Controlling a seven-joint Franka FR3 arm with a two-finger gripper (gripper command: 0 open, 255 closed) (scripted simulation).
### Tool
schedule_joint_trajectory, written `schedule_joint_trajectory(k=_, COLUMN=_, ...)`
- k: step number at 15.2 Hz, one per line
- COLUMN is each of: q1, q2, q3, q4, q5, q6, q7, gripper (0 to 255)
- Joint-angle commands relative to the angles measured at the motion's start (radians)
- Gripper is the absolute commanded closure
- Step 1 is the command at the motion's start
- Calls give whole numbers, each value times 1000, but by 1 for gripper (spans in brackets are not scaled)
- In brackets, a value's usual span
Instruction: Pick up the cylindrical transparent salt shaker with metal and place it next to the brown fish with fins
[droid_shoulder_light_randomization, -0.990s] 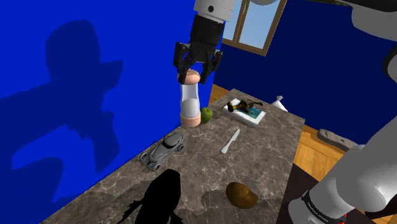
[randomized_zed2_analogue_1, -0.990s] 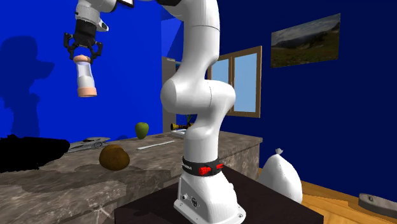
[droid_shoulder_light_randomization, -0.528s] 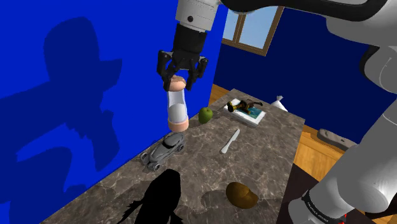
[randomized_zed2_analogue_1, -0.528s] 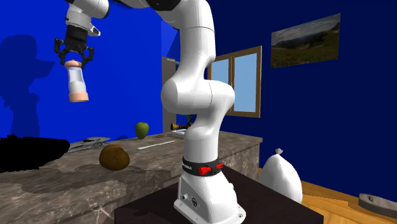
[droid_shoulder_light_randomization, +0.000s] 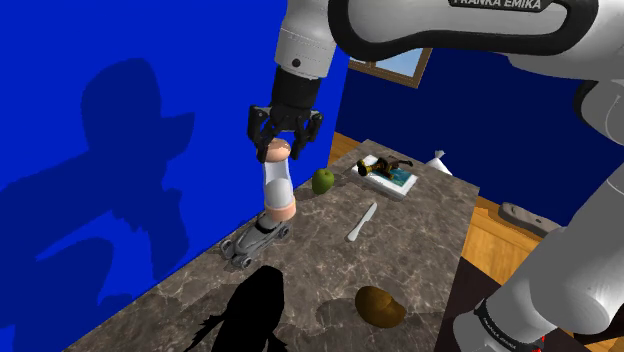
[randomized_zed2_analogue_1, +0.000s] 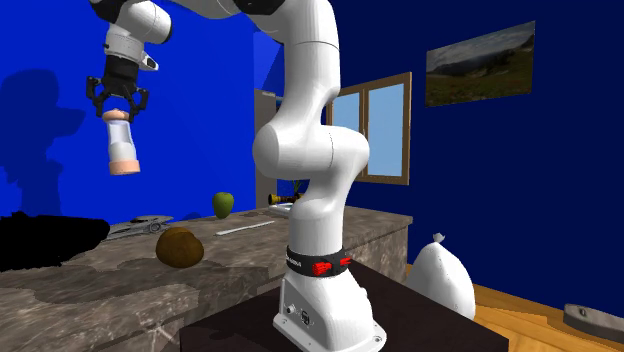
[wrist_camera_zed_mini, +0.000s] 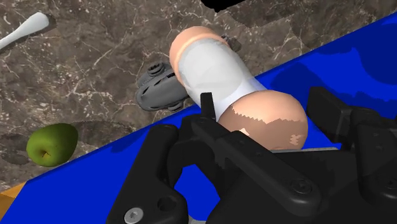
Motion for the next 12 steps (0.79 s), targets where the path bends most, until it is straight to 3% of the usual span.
schedule_joint_trajectory(k=1, q1=-1, q2=-4, q3=0, q4=-30, q5=3, q6=28, q7=-3, gripper=255)
schedule_joint_trajectory(k=12, q1=-2, q2=-6, q3=-1, q4=-181, q5=8, q6=175, q7=-17, gripper=255)
